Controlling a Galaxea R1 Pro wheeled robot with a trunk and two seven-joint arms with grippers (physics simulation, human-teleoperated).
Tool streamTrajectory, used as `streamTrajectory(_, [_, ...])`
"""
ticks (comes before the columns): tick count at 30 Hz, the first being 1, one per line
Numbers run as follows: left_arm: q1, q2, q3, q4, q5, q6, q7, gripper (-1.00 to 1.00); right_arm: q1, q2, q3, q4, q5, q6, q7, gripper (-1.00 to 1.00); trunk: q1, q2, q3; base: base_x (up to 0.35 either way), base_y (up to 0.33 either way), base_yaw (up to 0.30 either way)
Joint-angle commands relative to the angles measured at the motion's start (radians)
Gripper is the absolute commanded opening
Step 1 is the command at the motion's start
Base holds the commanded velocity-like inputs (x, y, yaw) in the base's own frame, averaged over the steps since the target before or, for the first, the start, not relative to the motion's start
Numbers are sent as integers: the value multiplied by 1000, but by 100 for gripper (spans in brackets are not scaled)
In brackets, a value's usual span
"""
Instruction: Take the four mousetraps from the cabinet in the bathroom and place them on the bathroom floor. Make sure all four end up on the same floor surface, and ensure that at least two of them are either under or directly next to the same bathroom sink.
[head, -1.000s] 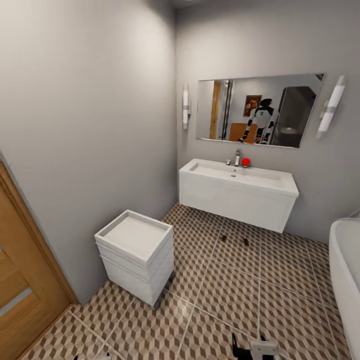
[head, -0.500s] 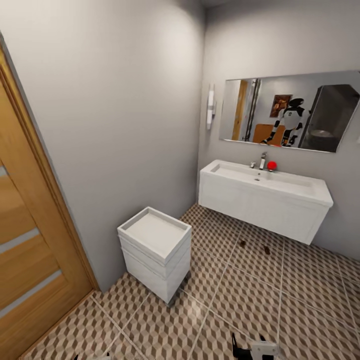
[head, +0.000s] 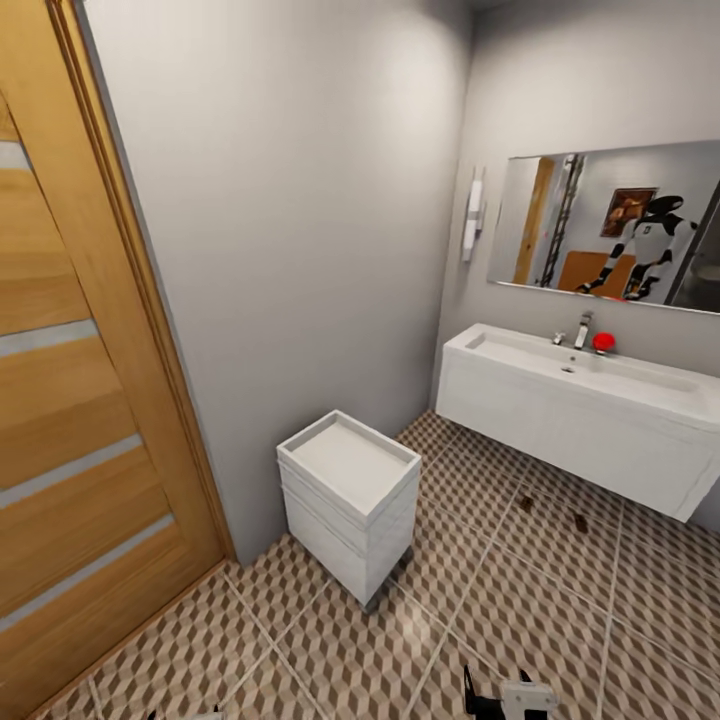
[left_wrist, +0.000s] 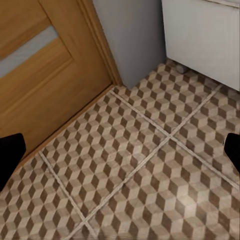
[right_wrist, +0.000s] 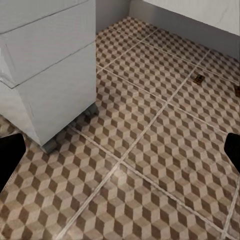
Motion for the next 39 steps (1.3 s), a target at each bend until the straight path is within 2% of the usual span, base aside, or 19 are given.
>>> streamTrajectory(1, [-2,-1,-8,3,3,-3,4,100,-1,0,9,1,-8,-3,-3,100,0,-2,-2,0,0,286])
streamTrajectory(39, [-1,-2,-8,3,3,-3,3,100,-1,1,9,1,-8,-1,-3,100,0,-2,-2,0,0,286])
